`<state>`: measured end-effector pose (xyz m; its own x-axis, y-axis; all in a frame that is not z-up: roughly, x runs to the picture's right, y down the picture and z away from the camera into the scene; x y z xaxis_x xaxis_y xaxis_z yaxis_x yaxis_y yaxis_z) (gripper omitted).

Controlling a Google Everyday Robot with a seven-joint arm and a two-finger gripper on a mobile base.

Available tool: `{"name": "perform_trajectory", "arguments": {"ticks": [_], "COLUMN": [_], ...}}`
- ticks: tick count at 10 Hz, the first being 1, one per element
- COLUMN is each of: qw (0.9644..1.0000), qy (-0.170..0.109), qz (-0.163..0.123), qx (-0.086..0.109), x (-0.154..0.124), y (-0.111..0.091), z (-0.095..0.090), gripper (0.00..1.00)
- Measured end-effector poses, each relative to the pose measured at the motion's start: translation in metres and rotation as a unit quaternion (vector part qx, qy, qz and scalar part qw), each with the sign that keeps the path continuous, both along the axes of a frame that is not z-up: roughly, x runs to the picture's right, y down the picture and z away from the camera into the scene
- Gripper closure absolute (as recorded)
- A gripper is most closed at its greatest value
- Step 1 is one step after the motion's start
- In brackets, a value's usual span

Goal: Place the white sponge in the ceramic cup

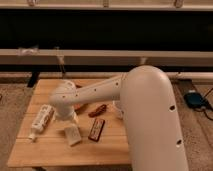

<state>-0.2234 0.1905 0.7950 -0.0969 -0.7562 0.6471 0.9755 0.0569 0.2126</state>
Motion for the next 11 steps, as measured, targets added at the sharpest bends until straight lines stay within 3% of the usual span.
{"name": "perform_trajectory", "arguments": {"ticks": [6,11], "qw": [0.9985,0.9970], "qy": [0.008,0.034], "qz": [-0.042,-0.055], "qx": [-0.033,-0.042], "x": [-0.005,0.004], "y": [0.027,0.034], "z": [0.012,0.022], "gripper": [0.20,0.22]}}
